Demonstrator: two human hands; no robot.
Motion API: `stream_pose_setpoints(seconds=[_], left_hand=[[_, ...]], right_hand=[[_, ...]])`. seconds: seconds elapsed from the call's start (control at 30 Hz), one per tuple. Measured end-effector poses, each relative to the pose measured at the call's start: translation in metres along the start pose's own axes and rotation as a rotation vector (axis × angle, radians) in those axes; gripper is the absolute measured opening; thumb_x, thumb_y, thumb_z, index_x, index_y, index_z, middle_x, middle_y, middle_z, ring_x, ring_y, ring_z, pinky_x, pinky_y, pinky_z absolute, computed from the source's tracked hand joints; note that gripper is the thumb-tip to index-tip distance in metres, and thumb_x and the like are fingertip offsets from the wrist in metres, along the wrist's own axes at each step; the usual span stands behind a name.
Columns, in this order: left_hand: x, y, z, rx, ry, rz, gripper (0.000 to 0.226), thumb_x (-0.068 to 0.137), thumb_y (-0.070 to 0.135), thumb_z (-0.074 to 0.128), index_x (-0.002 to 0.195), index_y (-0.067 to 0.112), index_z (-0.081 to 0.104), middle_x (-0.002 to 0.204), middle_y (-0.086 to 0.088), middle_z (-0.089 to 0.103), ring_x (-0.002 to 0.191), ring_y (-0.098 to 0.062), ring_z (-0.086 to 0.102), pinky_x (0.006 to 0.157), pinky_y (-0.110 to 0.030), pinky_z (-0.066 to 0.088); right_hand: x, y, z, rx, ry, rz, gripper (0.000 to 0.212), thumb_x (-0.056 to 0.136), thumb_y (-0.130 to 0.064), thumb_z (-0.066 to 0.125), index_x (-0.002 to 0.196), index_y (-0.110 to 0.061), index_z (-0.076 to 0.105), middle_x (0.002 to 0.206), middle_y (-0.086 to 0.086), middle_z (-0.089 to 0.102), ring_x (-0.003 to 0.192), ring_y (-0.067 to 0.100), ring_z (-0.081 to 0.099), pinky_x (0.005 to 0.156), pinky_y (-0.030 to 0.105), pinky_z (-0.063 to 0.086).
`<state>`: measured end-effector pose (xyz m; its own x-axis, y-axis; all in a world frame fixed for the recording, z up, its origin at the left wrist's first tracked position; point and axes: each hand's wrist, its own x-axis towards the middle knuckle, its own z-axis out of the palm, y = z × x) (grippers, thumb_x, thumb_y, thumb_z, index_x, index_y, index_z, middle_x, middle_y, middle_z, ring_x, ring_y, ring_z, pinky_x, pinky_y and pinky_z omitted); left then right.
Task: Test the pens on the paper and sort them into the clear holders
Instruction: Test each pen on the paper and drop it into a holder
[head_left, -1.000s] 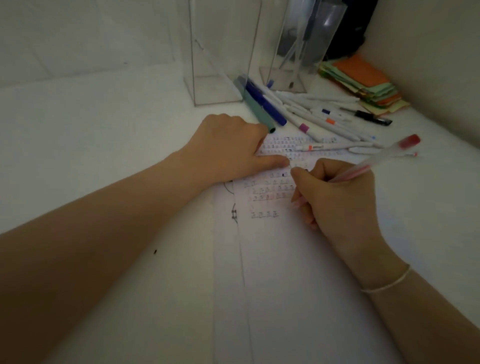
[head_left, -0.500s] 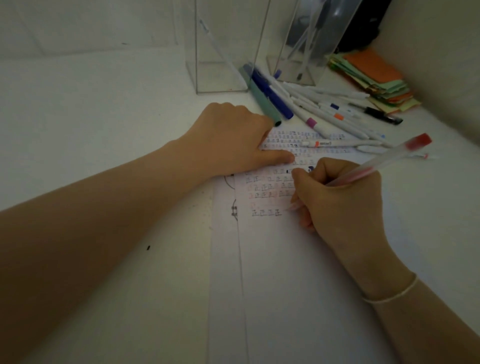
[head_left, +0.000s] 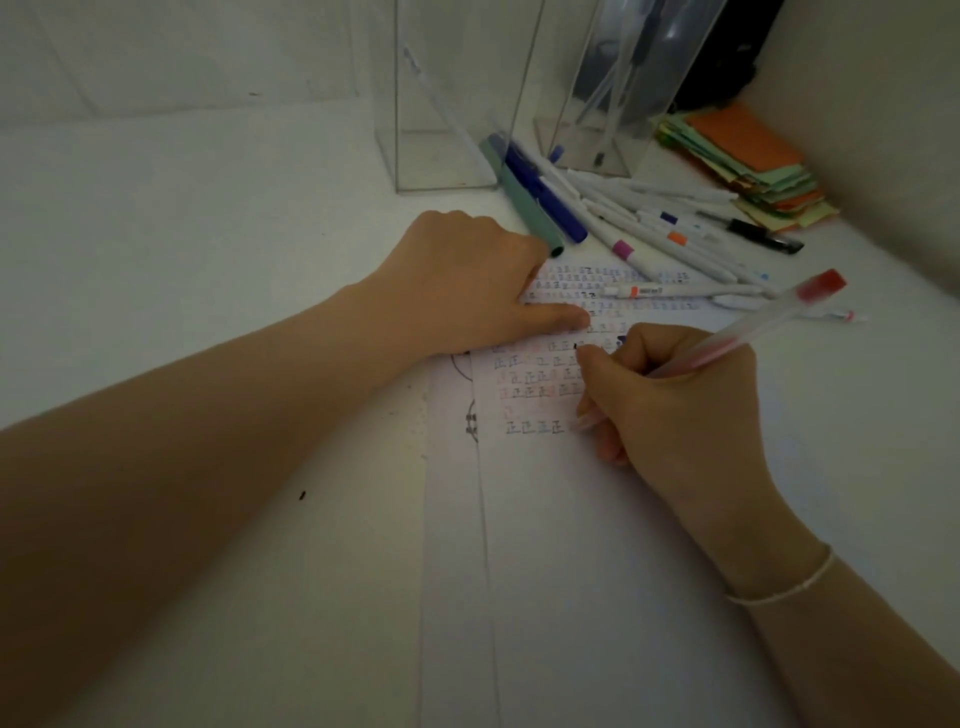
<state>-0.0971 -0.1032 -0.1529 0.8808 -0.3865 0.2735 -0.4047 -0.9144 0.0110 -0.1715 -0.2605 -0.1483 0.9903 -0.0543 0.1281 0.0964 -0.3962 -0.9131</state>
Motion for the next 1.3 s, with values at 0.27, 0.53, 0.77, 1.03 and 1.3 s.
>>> stream_pose_setpoints(seconds=[0.27, 0.53, 0.77, 1.03, 1.3], left_hand=[[0.0, 0.0, 0.001, -0.049, 0.095, 0.026, 0.048, 0.082, 0.071, 0.032, 0.073, 0.024, 0.035, 0.061, 0.011, 0.04, 0.051, -0.006, 0.036, 0.055, -0.029, 0.03], [-0.002, 0.013, -0.003, -0.87, -0.04, 0.113, 0.024, 0.098, 0.017, 0.042, 0.113, 0.018, 0.059, 0.098, 0.005, 0.058, 0.088, -0.001, 0.054, 0.082, -0.014, 0.043], [-0.002, 0.016, -0.01, -1.148, -0.093, 0.063, 0.027, 0.093, 0.01, 0.053, 0.116, 0.025, 0.051, 0.098, 0.003, 0.068, 0.091, 0.001, 0.063, 0.086, -0.015, 0.048], [-0.001, 0.017, -0.01, -1.015, -0.06, 0.133, 0.018, 0.092, 0.011, 0.054, 0.107, 0.021, 0.058, 0.1, 0.013, 0.063, 0.091, 0.006, 0.058, 0.072, -0.01, 0.044], [-0.002, 0.017, -0.009, -1.021, -0.05, 0.156, 0.016, 0.091, 0.006, 0.056, 0.1, 0.017, 0.063, 0.087, 0.021, 0.059, 0.077, 0.01, 0.055, 0.064, -0.009, 0.039]], right_hand=[[0.002, 0.0, -0.001, 0.045, 0.026, 0.0, 0.034, 0.083, -0.005, 0.066, 0.059, 0.013, 0.05, 0.048, 0.022, 0.055, 0.031, 0.011, 0.043, 0.035, 0.015, 0.035], [0.025, -0.006, -0.025, 0.969, 0.132, 0.18, 0.029, 0.088, -0.015, 0.057, 0.061, -0.015, 0.067, 0.068, 0.004, 0.067, 0.064, 0.017, 0.065, 0.06, 0.025, 0.054], [0.027, -0.006, -0.021, 0.901, 0.165, 0.168, 0.021, 0.092, -0.008, 0.05, 0.072, -0.007, 0.057, 0.061, 0.004, 0.068, 0.055, 0.015, 0.067, 0.055, 0.024, 0.056], [0.025, 0.0, -0.021, 0.715, 0.092, 0.114, 0.022, 0.091, -0.009, 0.052, 0.071, -0.004, 0.06, 0.065, 0.013, 0.067, 0.054, 0.02, 0.062, 0.055, 0.026, 0.055], [0.026, 0.001, -0.021, 0.716, 0.139, 0.088, 0.03, 0.091, -0.007, 0.052, 0.062, -0.007, 0.056, 0.057, 0.009, 0.06, 0.049, 0.018, 0.056, 0.051, 0.024, 0.051]])
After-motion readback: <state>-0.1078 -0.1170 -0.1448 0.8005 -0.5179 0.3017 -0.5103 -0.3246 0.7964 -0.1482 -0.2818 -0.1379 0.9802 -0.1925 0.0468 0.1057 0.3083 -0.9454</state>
